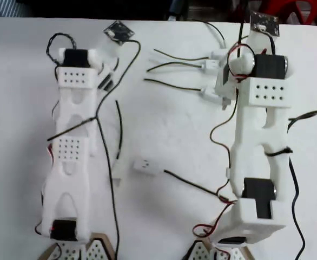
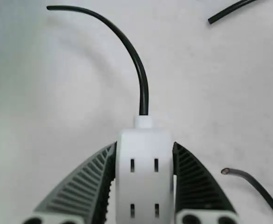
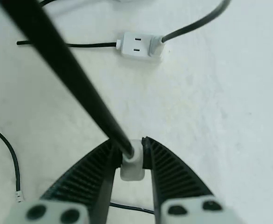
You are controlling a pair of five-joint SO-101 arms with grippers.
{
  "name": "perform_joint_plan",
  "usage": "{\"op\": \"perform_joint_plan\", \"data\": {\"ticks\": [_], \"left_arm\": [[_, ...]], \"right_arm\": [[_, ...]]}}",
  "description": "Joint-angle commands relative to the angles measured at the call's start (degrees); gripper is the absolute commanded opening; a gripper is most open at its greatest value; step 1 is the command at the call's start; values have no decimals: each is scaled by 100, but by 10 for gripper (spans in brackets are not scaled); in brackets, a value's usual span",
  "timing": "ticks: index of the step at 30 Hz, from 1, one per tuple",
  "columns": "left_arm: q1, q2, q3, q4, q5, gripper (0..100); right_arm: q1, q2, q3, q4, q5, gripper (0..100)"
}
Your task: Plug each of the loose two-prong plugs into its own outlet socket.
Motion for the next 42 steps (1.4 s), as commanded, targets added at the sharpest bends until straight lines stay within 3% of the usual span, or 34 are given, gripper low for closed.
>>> {"op": "perform_joint_plan", "data": {"ticks": [1, 17, 22, 33, 38, 42], "left_arm": [[-75, -541, 316, 26, -97, 116], [-215, -567, 1002, 26, -105, 116], [-224, -1182, 1398, 26, -70, 116], [-207, -3978, 4774, -79, 44, 116], [-110, -4884, 6532, -756, 44, 116], [-31, -5499, 8141, -1749, 44, 116]], "right_arm": [[-242, -356, 211, -84, 211, 17], [-576, -347, 1336, -1226, 334, 17], [-699, -347, 1811, -1666, 316, 17], [-971, -400, 2242, -1763, 334, 17], [-971, -470, 2251, -1754, 334, 17], [-971, -585, 2356, -1754, 334, 17]]}}
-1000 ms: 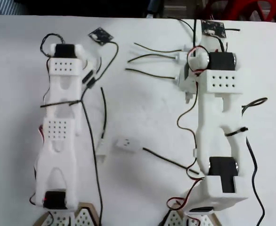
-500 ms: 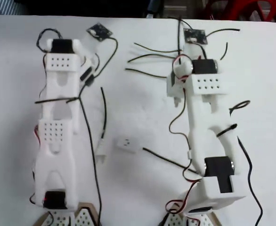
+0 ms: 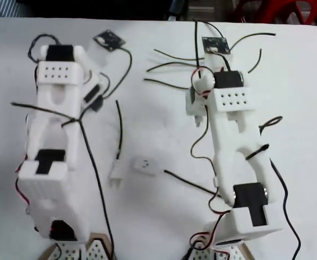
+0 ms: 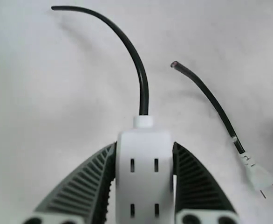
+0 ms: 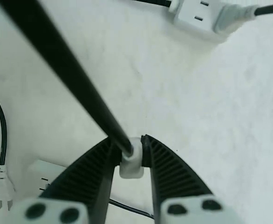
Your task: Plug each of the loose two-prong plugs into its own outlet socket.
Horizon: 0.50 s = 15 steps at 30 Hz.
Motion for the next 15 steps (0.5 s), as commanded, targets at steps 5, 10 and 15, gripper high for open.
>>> {"op": "perform_joint_plan", "data": {"ticks": [5, 10, 15], "left_arm": [[207, -1358, 2857, -2154, 0, 117], [567, -1587, 4062, -3156, -475, 117], [866, -1578, 4695, -4053, -782, 117]], "right_arm": [[-40, -541, 448, -365, 35, 17], [-40, -787, 853, -725, 35, 17], [-40, -1051, 1178, -945, 35, 17]]}}
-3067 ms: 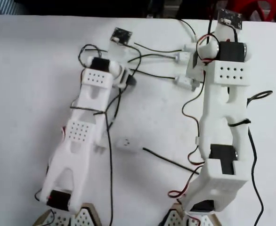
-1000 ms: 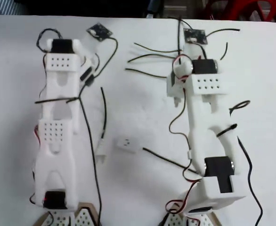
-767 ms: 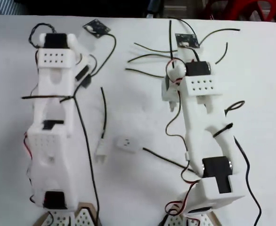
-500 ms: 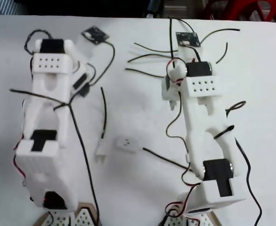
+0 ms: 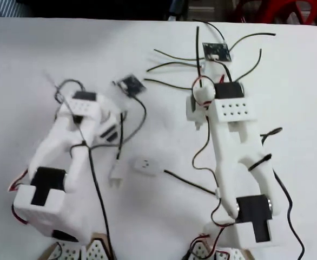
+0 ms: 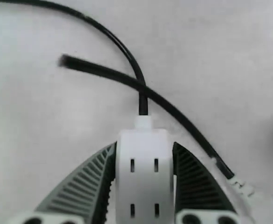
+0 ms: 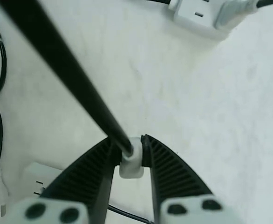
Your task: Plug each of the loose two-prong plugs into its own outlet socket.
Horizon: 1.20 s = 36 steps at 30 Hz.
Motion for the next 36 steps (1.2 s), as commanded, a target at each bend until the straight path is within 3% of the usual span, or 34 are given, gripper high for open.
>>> {"op": "perform_joint_plan", "data": {"ticks": [1, 8, 15, 25, 36], "left_arm": [[171, -347, 237, -615, -246, 120], [-4, -400, 264, -712, 97, 239], [-444, -884, 185, -642, 211, 254], [-1481, -3336, 308, 316, 1160, 256], [-3240, -4101, 1547, 352, 2831, 253]], "right_arm": [[-40, -409, 97, -215, 35, 17], [-40, -541, 352, -505, 35, 17], [-268, -549, 352, -514, 53, 17], [-1613, -549, 352, -532, 431, 17], [-3011, -549, 466, -1420, 440, 17]]}}
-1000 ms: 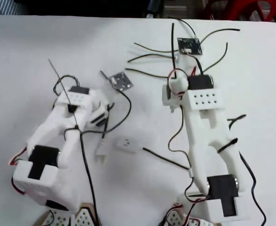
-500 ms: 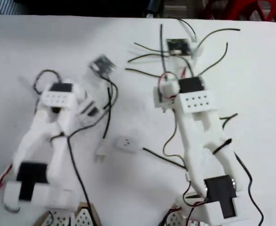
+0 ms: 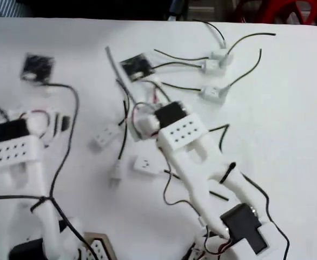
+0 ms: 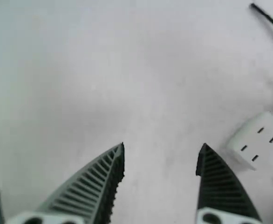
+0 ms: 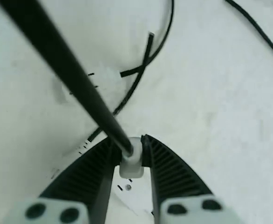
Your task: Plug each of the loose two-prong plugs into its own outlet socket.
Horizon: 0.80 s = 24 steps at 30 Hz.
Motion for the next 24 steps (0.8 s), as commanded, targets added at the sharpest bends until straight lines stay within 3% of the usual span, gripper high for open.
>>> {"op": "perform_joint_plan", "data": {"ticks": [1, 5, 9, 15, 24], "left_arm": [[-620, -215, 202, 18, 352, 253], [-936, -215, 686, -53, 765, 253], [-945, -242, 1275, -668, 967, 253], [-954, -242, 1705, -1143, 1143, 253], [-954, -251, 2066, -1538, 1099, 253]], "right_arm": [[-365, -277, 158, -585, 70, 17], [-629, -277, 835, -1727, 79, 17], [-804, -277, 1495, -2818, 88, 17], [-1051, -171, 1811, -3679, 527, 17], [-1130, 857, 1829, -4936, 580, 17]]}}
